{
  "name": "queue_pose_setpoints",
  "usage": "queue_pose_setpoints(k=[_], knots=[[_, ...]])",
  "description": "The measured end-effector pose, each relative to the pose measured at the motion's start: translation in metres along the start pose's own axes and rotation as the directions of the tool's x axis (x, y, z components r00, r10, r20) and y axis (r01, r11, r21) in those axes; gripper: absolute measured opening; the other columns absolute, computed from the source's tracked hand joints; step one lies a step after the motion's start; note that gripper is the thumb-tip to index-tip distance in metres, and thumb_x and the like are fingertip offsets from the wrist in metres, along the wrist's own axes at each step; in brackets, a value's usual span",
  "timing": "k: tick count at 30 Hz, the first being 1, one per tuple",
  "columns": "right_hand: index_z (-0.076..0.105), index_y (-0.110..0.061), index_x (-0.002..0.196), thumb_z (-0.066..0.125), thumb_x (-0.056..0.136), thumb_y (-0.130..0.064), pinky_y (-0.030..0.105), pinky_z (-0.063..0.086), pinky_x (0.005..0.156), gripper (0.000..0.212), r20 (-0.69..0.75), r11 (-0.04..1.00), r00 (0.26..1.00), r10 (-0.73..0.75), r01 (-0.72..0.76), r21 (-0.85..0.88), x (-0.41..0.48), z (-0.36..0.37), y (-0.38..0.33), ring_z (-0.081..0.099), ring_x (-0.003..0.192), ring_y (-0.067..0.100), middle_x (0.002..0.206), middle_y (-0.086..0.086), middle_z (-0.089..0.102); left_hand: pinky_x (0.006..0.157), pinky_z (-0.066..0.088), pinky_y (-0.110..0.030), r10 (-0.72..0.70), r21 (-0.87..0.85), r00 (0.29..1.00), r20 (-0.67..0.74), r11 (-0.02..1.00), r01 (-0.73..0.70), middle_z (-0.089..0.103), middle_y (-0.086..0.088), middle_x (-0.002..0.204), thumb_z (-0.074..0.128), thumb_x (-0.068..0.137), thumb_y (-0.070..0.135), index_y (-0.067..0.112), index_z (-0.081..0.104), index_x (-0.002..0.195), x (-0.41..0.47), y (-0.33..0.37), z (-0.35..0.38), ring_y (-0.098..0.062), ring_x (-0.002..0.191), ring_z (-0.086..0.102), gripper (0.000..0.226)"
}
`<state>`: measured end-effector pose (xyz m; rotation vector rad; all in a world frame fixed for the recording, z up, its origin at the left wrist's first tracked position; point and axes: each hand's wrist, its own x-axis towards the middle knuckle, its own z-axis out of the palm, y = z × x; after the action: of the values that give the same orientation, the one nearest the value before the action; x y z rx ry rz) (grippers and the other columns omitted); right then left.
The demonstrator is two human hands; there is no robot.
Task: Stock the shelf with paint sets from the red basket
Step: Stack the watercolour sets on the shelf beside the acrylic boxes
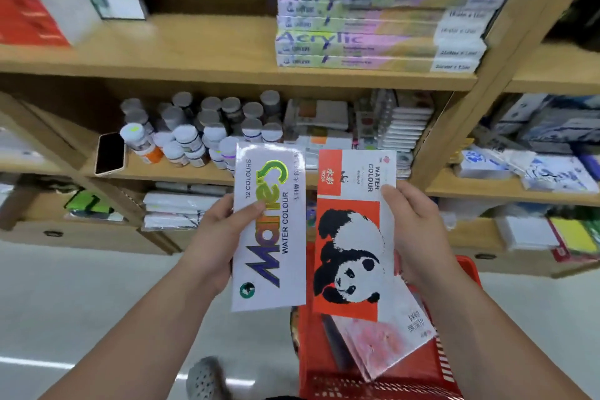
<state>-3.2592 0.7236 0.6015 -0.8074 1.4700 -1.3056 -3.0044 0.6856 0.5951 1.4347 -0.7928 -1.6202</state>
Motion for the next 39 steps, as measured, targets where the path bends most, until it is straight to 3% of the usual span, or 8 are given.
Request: queue_pose_setpoints(k=[3, 6, 13, 19, 22, 25, 32, 39], knots=[[0.071, -0.014, 0.113, 0.049, 0.109, -0.02, 0.05, 0.063, 0.082, 0.024, -0.043, 1.0, 0.999, -0.024, 0.024, 0.001, -0.001, 0.053, -0.011, 0.077, 0.095, 0.034, 0.102, 0.009, 0.081, 0.078, 0.063, -0.044, 0.023, -0.04, 0.999, 0.044, 0.999, -0.021, 0.079, -0.015, 0.108, 0.068, 0.095, 0.015, 0.013, 0.07, 0.12, 0.018, 0.026, -0.046, -0.032, 0.086, 0.077, 0.025], [0.071, -0.013, 0.116, 0.049, 0.11, -0.021, 0.061, 0.057, 0.095, 0.025, -0.093, 0.999, 0.995, -0.041, 0.041, -0.001, -0.005, 0.118, -0.022, 0.074, 0.103, 0.039, 0.107, 0.012, 0.079, 0.068, 0.064, -0.038, 0.035, -0.046, 0.995, 0.092, 0.998, -0.031, 0.08, -0.014, 0.105, 0.068, 0.095, 0.015, 0.014, 0.07, 0.119, 0.033, 0.061, -0.1, -0.029, 0.08, 0.077, 0.024], [0.073, -0.022, 0.113, 0.047, 0.11, -0.025, 0.042, 0.06, 0.087, 0.026, -0.104, 0.991, 0.985, -0.135, 0.132, -0.036, -0.006, 0.242, -0.059, 0.078, 0.097, 0.021, 0.105, 0.0, 0.081, 0.062, 0.064, -0.043, 0.099, -0.02, 0.987, 0.124, 0.995, -0.098, 0.08, -0.017, 0.101, 0.069, 0.095, 0.013, 0.008, 0.064, 0.12, 0.046, 0.143, -0.199, -0.032, 0.076, 0.078, 0.026], [0.058, -0.027, 0.128, 0.055, 0.107, -0.033, 0.044, 0.062, 0.082, 0.022, -0.067, 0.97, 0.972, -0.224, 0.216, -0.115, 0.028, 0.315, -0.092, 0.077, 0.09, 0.018, 0.112, 0.004, 0.076, 0.074, 0.064, -0.052, 0.165, -0.01, 0.986, 0.021, 0.986, -0.165, 0.08, -0.016, 0.102, 0.07, 0.095, 0.016, 0.01, 0.065, 0.116, 0.052, 0.186, -0.27, -0.038, 0.084, 0.078, 0.022], [0.055, -0.029, 0.121, 0.056, 0.106, -0.035, 0.043, 0.062, 0.074, 0.016, 0.029, 0.955, 0.966, -0.257, 0.258, -0.145, 0.054, 0.346, -0.115, 0.078, 0.085, 0.024, 0.105, 0.008, 0.078, 0.082, 0.061, -0.061, 0.201, -0.019, 0.978, -0.057, 0.979, -0.202, 0.08, -0.016, 0.101, 0.072, 0.094, 0.018, 0.009, 0.065, 0.118, 0.061, 0.209, -0.294, -0.043, 0.089, 0.077, 0.026], [0.056, -0.029, 0.114, 0.055, 0.106, -0.035, 0.039, 0.061, 0.068, 0.01, 0.155, 0.916, 0.945, -0.287, 0.319, -0.245, 0.088, 0.372, -0.152, 0.077, 0.079, 0.02, 0.092, 0.001, 0.08, 0.078, 0.061, -0.059, 0.253, -0.042, 0.962, -0.099, 0.965, -0.258, 0.079, -0.016, 0.102, 0.071, 0.094, 0.018, 0.01, 0.065, 0.119, 0.072, 0.237, -0.306, -0.042, 0.089, 0.077, 0.027], [0.067, -0.034, 0.095, 0.061, 0.096, -0.046, 0.038, 0.054, 0.082, 0.013, 0.447, 0.529, 0.885, -0.131, 0.444, -0.723, 0.206, 0.405, -0.2, 0.065, 0.091, 0.017, 0.1, -0.005, 0.071, 0.065, 0.062, -0.045, 0.29, -0.011, 0.951, -0.11, 0.956, -0.293, 0.079, -0.017, 0.1, 0.074, 0.09, 0.02, 0.008, 0.068, 0.118, 0.106, 0.276, -0.305, -0.036, 0.077, 0.077, 0.031], [0.064, -0.046, 0.098, 0.052, 0.102, -0.052, 0.038, 0.052, 0.086, 0.014, 0.592, 0.309, 0.802, 0.083, 0.544, -0.78, 0.277, 0.424, -0.207, 0.066, 0.098, 0.02, 0.107, -0.004, 0.072, 0.057, 0.062, -0.041, 0.236, -0.069, 0.969, -0.072, 0.968, -0.24, 0.079, -0.021, 0.098, 0.069, 0.091, 0.016, 0.007, 0.07, 0.116, 0.137, 0.281, -0.275, -0.035, 0.071, 0.076, 0.027]])
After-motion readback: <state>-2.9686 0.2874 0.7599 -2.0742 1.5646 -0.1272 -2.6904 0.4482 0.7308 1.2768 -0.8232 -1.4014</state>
